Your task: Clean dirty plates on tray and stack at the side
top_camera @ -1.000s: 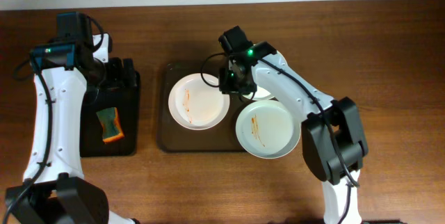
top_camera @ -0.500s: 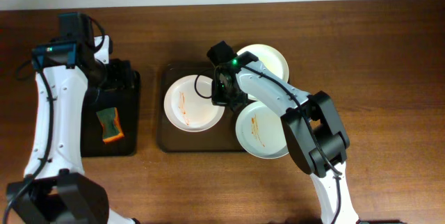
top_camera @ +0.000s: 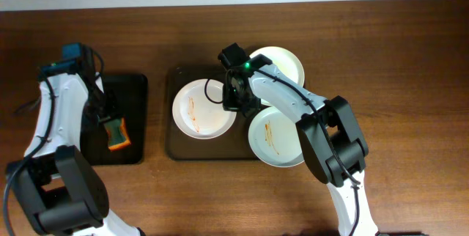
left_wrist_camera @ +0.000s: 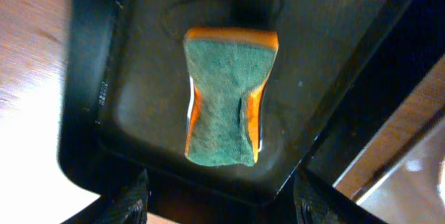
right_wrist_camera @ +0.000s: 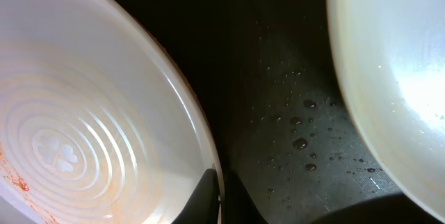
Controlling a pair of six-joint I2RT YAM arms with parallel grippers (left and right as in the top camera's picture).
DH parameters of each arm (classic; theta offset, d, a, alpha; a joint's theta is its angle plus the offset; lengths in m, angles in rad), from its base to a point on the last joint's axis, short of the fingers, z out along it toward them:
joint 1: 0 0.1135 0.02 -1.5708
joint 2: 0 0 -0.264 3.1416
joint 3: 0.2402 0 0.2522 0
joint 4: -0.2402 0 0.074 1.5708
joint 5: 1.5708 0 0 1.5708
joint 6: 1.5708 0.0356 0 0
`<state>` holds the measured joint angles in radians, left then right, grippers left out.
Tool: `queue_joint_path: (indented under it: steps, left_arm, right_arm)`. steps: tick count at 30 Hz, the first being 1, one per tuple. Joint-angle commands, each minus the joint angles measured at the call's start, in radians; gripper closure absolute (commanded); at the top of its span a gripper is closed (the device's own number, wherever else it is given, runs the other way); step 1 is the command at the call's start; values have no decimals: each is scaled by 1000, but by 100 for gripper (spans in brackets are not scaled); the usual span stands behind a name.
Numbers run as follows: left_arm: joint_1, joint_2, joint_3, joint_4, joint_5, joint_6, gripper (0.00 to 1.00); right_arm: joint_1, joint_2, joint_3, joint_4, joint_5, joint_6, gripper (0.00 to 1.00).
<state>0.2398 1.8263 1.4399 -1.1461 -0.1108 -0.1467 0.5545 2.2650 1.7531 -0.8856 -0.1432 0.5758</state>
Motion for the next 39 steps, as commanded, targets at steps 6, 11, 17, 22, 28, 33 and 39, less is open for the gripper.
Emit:
queue_joint_path:
  steps: [6,11,17,22,28,33,39]
  left_arm:
    - [9,10,-229,217,-23,5,37]
    - [25,11,-298,354,-26,44,68]
    - [25,12,-308,413,-25,58,59]
    - [25,12,-320,412,-7,58,90]
    - [25,12,-327,407,53,58,100]
    - [19,11,-148,261,315,156,100]
    - [-110,13,47,230,447,178,100]
  right_arm:
    - [2,32,1,-1,25,5,96]
    - [2,32,1,-2,25,5,96]
    - [2,32,1,-2,25,5,96]
    - [2,32,1,-2,25,5,96]
    - [2,32,1,0,24,5,96]
    - [0,32,1,1,15,5,96]
    - [-13,32,1,20,-97,-48,96]
